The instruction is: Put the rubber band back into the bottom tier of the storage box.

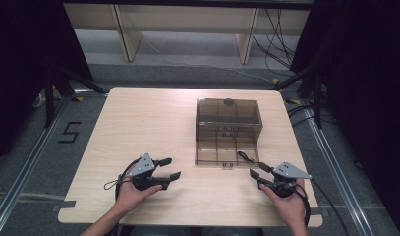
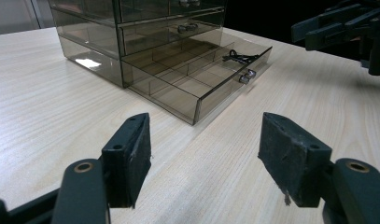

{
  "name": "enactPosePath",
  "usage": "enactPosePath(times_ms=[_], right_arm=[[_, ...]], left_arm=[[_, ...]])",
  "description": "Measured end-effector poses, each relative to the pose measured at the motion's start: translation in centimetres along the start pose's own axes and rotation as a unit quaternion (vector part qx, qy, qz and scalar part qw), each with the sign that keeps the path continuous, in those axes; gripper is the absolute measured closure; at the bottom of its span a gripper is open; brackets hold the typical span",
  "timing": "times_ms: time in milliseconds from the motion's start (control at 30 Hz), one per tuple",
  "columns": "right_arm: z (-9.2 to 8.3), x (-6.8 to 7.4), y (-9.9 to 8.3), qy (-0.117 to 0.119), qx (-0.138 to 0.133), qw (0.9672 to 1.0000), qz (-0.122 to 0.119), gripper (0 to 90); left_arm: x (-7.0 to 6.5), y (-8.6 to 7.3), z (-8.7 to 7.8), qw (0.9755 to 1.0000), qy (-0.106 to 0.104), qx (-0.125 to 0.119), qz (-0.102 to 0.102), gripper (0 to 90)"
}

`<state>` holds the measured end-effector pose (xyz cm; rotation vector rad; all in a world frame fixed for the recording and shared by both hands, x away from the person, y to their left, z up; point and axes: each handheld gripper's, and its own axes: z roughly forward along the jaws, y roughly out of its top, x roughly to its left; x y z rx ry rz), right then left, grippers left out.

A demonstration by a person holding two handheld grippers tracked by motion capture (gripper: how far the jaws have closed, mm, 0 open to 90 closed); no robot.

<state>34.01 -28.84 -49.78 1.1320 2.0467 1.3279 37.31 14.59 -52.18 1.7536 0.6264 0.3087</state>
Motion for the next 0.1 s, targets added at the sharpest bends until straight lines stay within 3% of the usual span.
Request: enactPosePath(times_ms=[33,100], right_arm=[[-0.16,0.27,-0.08,0.002,0.006,0.9998,0.017,50.8],[0.08,0.01,-0.31,-0.003,-0.013,0.9999,0.006,50.8]], left_arm=[[-0.01,0.02,-0.04,1.0,0.002,0.003,0.0,33.9],[0.0,0.03,-0.05,1.0,0.002,0.004,0.0,33.8]])
